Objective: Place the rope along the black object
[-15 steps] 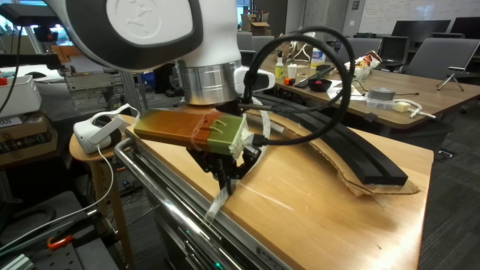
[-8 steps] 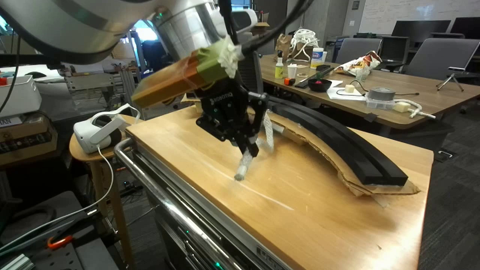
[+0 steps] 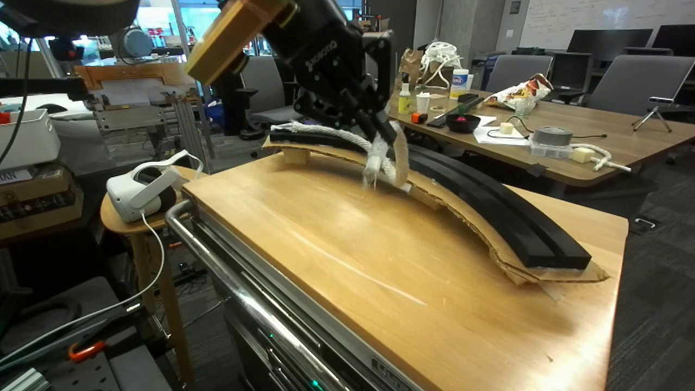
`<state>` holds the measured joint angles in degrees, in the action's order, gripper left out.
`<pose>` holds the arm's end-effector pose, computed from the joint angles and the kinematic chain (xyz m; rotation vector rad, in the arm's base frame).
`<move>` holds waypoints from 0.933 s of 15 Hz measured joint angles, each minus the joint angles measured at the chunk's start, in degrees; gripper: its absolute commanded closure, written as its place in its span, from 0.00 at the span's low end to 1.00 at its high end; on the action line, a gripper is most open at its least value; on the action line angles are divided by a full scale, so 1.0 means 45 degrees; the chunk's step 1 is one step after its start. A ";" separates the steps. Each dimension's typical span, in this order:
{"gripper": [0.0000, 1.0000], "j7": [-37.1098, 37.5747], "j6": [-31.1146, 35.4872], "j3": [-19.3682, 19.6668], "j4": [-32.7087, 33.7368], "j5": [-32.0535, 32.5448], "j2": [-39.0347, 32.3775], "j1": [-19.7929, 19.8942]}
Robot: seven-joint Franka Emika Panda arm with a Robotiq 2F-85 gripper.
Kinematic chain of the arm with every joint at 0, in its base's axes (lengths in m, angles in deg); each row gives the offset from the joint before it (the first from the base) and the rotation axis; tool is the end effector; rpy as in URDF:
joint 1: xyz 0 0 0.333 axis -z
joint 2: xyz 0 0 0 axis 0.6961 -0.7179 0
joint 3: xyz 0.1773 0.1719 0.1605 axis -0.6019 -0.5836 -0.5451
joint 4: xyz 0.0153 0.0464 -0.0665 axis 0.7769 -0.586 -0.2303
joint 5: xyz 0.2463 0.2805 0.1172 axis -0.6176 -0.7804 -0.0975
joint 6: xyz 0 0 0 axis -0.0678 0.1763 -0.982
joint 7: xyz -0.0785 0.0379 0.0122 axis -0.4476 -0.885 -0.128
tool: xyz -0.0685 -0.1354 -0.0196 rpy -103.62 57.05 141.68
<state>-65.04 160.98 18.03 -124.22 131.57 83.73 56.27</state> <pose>0.4283 -0.1092 0.3720 2.5106 0.4450 0.4313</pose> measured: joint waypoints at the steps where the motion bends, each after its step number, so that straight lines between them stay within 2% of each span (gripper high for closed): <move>1: 0.89 -0.0018 0.0001 0.0124 0.0147 0.0000 0.0227 0.0039; 5: 0.89 -0.0550 0.0012 0.0571 0.0912 0.0017 0.0435 0.0114; 14: 0.90 -0.3252 0.0027 0.0926 0.3005 -0.1020 -0.1828 -0.0866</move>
<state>-79.67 161.11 22.20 -110.70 126.98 75.50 52.38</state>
